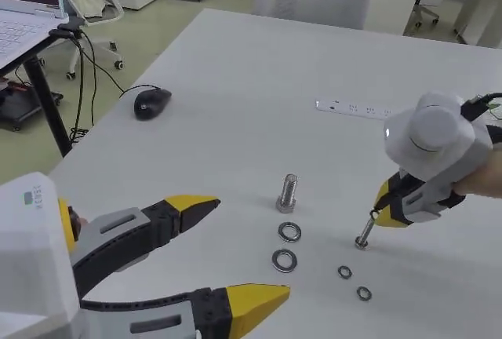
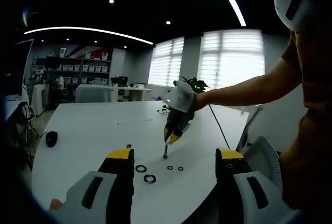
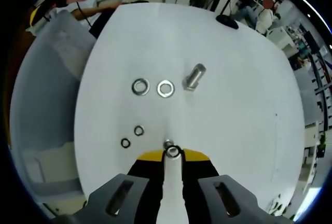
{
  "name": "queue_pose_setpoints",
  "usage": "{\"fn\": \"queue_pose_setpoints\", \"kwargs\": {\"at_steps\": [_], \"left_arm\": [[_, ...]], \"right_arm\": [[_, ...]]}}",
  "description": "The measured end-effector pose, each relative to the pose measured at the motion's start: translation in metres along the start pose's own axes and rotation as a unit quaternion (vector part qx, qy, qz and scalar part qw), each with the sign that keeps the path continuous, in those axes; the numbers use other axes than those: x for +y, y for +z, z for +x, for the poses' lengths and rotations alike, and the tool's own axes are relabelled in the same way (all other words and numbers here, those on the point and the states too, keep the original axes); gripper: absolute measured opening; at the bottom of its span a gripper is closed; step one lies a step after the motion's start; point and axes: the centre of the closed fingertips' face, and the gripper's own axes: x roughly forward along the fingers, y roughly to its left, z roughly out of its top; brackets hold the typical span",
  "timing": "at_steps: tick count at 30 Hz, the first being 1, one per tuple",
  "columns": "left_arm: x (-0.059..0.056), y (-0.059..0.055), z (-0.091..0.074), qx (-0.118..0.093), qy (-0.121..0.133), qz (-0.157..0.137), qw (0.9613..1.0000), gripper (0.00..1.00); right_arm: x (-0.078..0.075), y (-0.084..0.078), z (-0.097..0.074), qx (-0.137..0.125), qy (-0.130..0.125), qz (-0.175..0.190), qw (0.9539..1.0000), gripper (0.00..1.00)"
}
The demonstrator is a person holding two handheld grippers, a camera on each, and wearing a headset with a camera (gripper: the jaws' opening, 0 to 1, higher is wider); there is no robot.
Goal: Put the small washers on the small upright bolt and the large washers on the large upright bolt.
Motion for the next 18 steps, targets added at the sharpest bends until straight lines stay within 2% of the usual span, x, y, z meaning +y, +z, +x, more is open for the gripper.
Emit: {"fn": "queue_pose_setpoints", "kwargs": {"at_steps": [4,18], "left_arm": [[-0.004,0.004,0.001,-0.001,0.002,-0.001,1.0000,0.63],[0.001,0.003,0.000,-0.002,0.007,-0.003,1.0000,0.63]], "right_arm": [[0.000,-0.002,0.003,0.006,0.005,0.000,1.0000,0.12],[0.003,-0.005,0.020,0.024,0.021,-0.006,0.9995,0.12]]}}
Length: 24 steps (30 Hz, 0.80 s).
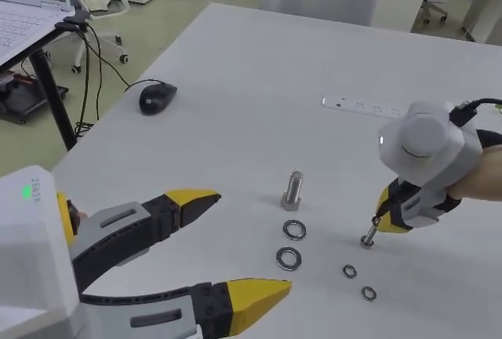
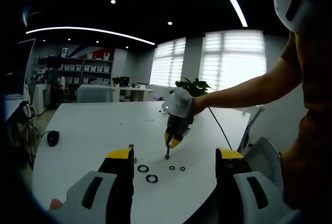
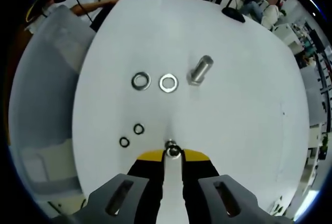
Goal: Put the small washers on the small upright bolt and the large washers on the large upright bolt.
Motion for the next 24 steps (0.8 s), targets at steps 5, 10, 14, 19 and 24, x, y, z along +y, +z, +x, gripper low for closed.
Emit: {"fn": "queue_pose_setpoints", "kwargs": {"at_steps": [5,10,14,19,24], "left_arm": [[0.001,-0.001,-0.001,0.000,0.002,-0.002,1.0000,0.63],[0.001,-0.003,-0.001,0.002,0.004,-0.004,1.0000,0.63],[0.003,-0.004,-0.003,0.003,0.007,-0.004,1.0000,0.63],[0.005,-0.006,-0.004,0.005,0.009,-0.007,0.9999,0.63],[0.005,-0.007,-0.004,0.005,0.009,-0.010,0.9999,0.62]], "right_arm": [[0.002,-0.004,0.011,0.010,0.008,-0.007,0.9999,0.12],[0.001,-0.007,0.021,0.012,0.007,-0.009,0.9999,0.12],[0.002,-0.010,0.029,0.015,0.005,-0.018,0.9997,0.12],[0.000,-0.012,0.034,0.017,0.006,-0.017,0.9997,0.13],[-0.001,-0.013,0.037,0.017,0.007,-0.020,0.9996,0.13]]}}
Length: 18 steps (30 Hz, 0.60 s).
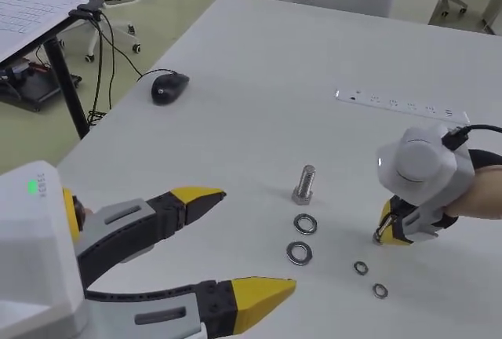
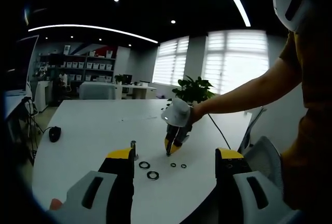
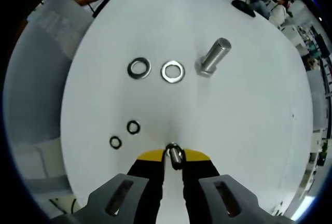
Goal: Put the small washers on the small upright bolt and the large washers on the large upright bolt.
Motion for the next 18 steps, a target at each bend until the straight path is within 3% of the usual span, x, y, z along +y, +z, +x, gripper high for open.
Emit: {"fn": "queue_pose_setpoints", "kwargs": {"at_steps": [8,11,18], "left_arm": [[0.002,-0.001,0.000,0.001,0.001,-0.001,1.0000,0.62],[0.002,-0.001,0.000,0.000,0.001,-0.001,1.0000,0.63],[0.001,0.001,0.002,0.000,-0.002,0.002,1.0000,0.63]], "right_arm": [[-0.002,-0.005,0.006,0.004,0.002,0.000,1.0000,0.14],[-0.004,-0.006,0.006,0.003,-0.001,0.004,1.0000,0.19],[0.001,-0.010,-0.006,-0.005,-0.001,0.017,0.9998,0.19]]}}
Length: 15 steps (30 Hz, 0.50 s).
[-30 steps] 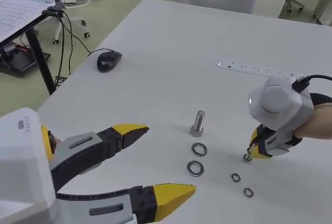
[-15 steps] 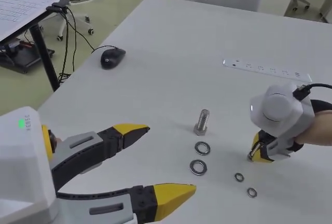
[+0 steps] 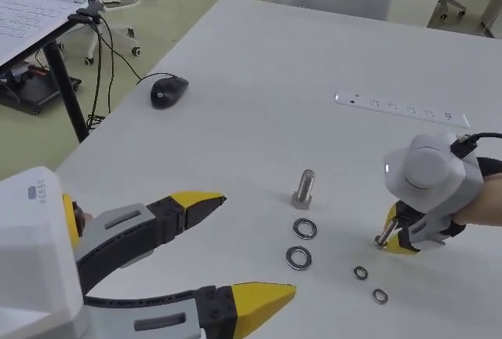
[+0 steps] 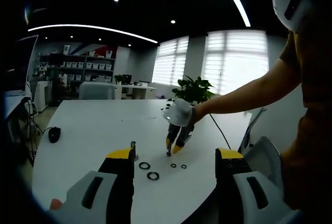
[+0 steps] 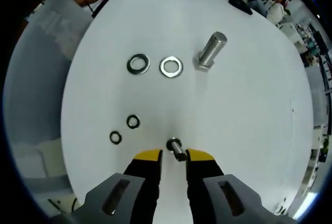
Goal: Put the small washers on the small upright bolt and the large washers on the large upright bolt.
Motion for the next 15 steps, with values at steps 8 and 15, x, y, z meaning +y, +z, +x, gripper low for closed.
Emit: {"fn": "queue_pose_setpoints", "kwargs": {"at_steps": [8,15], "left_arm": [[-0.004,0.003,0.002,-0.003,-0.006,0.006,1.0000,0.63],[-0.010,0.005,0.001,-0.006,-0.011,0.011,0.9999,0.63]], "right_arm": [[0.015,-0.008,-0.017,-0.012,-0.001,0.026,0.9996,0.19],[0.055,0.002,-0.018,-0.031,0.021,0.021,0.9991,0.20]]}}
